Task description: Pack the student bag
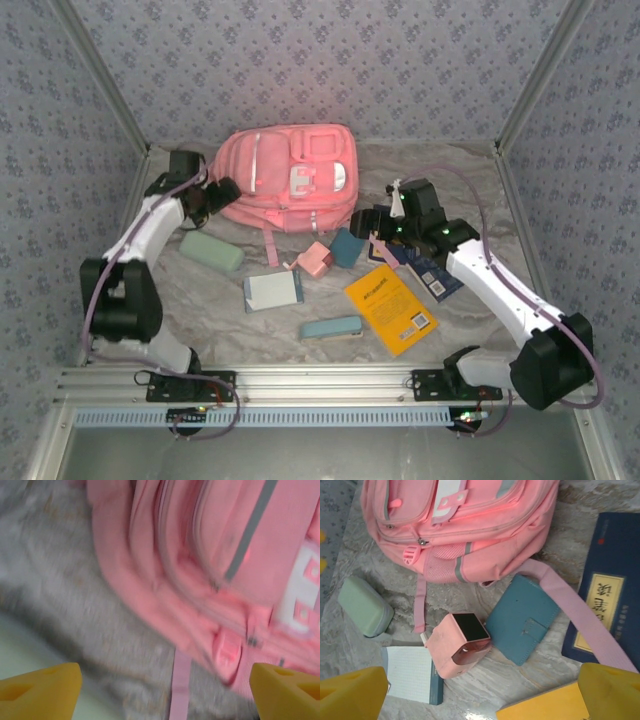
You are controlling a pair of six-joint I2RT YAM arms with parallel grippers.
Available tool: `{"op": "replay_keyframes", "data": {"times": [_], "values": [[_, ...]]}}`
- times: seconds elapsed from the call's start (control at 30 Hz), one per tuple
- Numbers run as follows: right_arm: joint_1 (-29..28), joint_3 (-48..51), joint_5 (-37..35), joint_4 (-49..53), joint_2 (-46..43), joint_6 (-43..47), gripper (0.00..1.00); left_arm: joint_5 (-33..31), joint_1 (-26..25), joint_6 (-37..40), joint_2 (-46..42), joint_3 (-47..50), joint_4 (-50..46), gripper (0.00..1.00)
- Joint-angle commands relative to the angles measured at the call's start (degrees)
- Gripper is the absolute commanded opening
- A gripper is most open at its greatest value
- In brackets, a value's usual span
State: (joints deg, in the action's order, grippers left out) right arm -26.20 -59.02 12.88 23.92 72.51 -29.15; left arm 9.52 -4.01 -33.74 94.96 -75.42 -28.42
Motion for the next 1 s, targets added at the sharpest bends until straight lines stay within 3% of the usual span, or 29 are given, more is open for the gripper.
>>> {"op": "replay_keyframes", "data": {"times": [0.0,0.23,0.4,0.53,0.97], "values": [[-0.5,-1.6,5.7,-1.2,1.2,2.1,1.00,3.9,2.0,7.0,8.3,-8.9,4.3,0.82],[2.4,0.4,6.0,-0.5,0.5,4.8,0.96,3.5,4.2,11.4,25.5,-32.6,-3.7,0.73],[3.3,1.4,3.0,-0.3,1.0,4.3,0.95,11.6,2.2,14.5,35.6,-48.2,-9.9,0.67],[3.7,2.2,3.7,-1.4,2.1,4.1,0.95,7.4,-1.8,20.1,40.2,-56.9,-17.0,0.69],[2.5,2.5,3.5,-3.2,6.0,3.7,0.95,-7.5,-5.1,21.0,46.5,-64.3,-24.1,0.84]]}}
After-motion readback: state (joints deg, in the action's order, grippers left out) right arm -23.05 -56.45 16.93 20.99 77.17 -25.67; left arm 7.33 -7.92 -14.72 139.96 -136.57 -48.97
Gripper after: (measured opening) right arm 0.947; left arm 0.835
